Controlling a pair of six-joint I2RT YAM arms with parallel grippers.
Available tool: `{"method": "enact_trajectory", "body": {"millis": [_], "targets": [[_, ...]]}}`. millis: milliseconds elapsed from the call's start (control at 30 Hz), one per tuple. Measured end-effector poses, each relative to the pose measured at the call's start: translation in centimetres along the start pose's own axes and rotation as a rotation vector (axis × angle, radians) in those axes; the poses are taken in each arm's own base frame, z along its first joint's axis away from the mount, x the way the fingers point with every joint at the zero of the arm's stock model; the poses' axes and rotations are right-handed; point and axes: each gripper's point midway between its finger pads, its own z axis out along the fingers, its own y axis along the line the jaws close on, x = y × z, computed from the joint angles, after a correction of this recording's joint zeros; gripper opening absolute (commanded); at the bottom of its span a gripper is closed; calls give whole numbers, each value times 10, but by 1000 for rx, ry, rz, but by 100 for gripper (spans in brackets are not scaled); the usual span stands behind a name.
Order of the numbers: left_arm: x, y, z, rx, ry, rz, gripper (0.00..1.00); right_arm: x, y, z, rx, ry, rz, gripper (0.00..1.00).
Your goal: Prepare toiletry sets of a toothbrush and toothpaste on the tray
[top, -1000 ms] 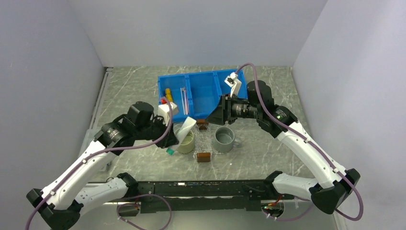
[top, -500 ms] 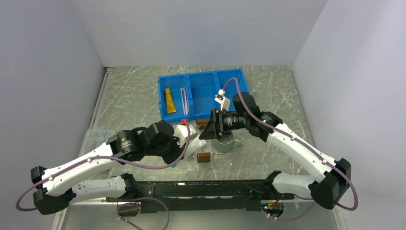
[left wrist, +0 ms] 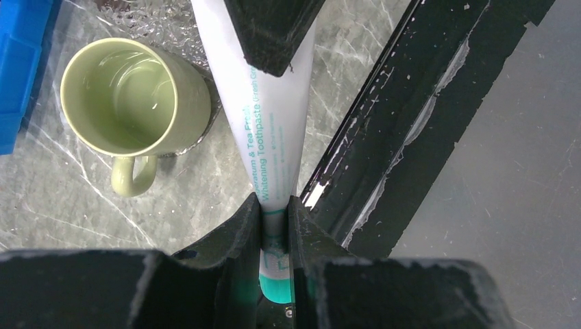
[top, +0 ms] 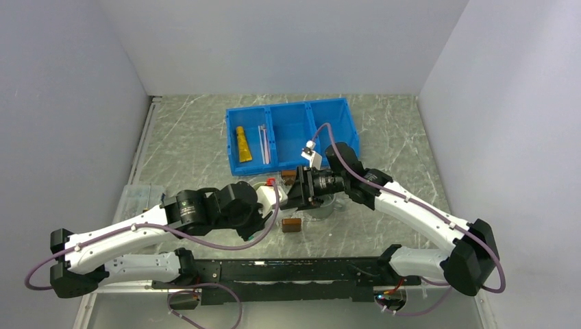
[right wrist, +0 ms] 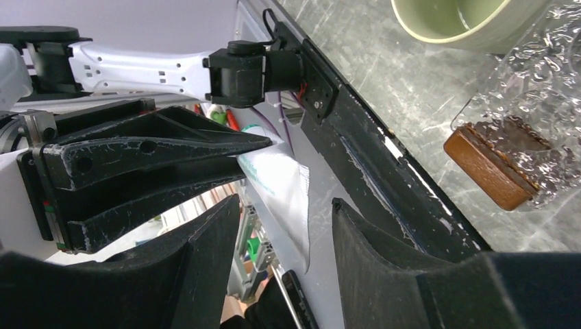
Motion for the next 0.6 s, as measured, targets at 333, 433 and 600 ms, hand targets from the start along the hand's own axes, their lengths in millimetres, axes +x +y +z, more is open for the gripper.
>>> {"method": "enact_trajectory", "body": {"millis": [333,433,600], "targets": [[5,0,3,-1,-5,4,7,0,8,10,-51,3,21,41],[5,0,2,-1,-8,5,7,0,7,12,-49,4,28,32],[5,-1,1,1,-11,6,10,2,6,14,-45,11,34,17]]}}
